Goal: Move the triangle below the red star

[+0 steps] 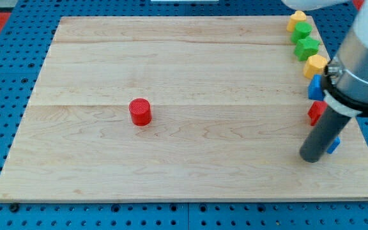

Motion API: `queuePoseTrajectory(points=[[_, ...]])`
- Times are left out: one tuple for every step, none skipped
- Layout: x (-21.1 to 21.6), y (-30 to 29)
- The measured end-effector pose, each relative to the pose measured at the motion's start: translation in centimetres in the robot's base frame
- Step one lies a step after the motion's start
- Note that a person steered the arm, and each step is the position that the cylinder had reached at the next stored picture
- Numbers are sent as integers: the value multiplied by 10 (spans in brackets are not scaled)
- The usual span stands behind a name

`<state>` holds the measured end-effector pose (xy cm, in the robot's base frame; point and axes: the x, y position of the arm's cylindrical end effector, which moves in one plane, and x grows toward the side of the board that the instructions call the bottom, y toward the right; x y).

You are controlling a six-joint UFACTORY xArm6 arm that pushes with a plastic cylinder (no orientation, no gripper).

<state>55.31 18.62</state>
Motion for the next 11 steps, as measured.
queuePoseTrajectory(points=[[0,-29],[-12,-42],[-32,-41],[-34,-31],[-34,-16],[-34,-11],[-34,-6],[-34,11],[-34,13],[-34,1],[-37,-37]])
